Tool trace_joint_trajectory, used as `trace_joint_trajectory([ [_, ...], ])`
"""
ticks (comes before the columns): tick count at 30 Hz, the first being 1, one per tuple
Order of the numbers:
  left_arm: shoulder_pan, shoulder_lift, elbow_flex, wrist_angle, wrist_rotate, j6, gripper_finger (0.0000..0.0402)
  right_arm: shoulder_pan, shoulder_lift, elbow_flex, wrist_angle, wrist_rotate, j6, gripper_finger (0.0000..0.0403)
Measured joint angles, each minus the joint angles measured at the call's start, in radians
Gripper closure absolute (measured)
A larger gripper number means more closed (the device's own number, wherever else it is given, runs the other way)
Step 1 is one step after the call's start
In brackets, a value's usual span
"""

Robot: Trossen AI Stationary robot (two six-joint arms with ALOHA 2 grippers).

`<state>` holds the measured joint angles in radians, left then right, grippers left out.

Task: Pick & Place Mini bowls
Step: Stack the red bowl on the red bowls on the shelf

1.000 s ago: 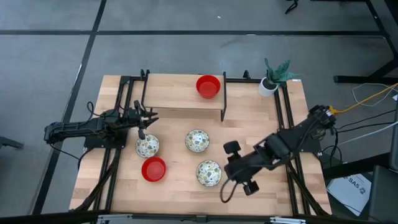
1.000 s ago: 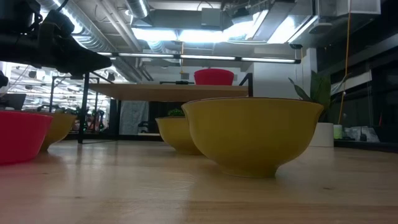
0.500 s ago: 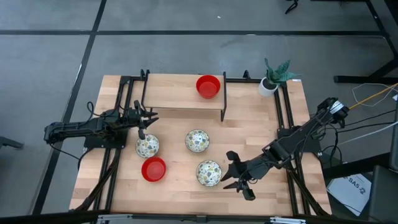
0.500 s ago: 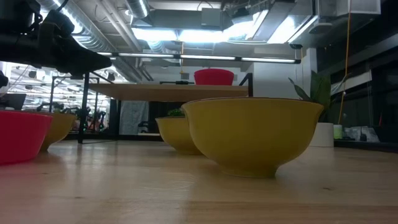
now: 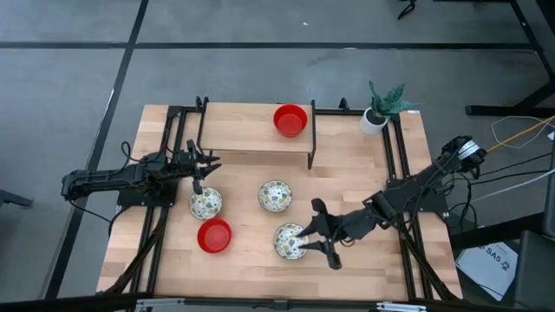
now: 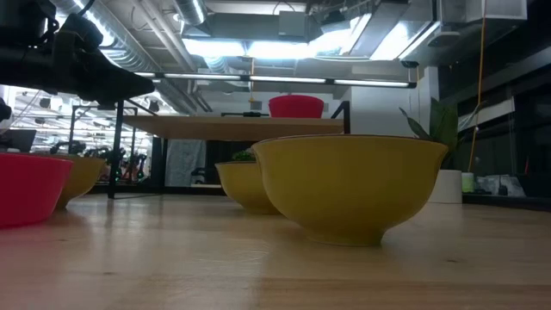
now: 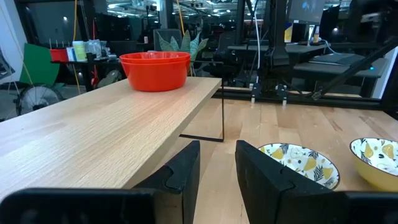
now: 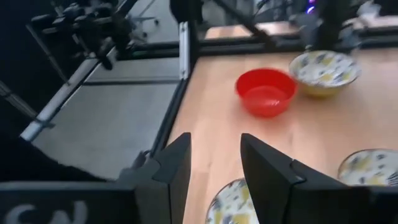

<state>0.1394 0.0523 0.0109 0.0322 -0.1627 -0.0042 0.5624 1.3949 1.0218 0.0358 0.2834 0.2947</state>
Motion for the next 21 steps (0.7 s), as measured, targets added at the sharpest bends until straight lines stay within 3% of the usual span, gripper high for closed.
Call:
trace_joint_trajectory([
  [13, 0.000, 0.000, 0.000, 0.000, 0.000, 0.000, 0.0304, -0.134, 0.000, 0.000, 0.109, 0.141, -0.034, 0.0263],
  [21, 0.000, 0.000, 0.000, 0.000, 0.010, -0.050, 0.0304, -0.205, 0.001, 0.000, 0.148, 0.196, 0.132, 0.0263],
])
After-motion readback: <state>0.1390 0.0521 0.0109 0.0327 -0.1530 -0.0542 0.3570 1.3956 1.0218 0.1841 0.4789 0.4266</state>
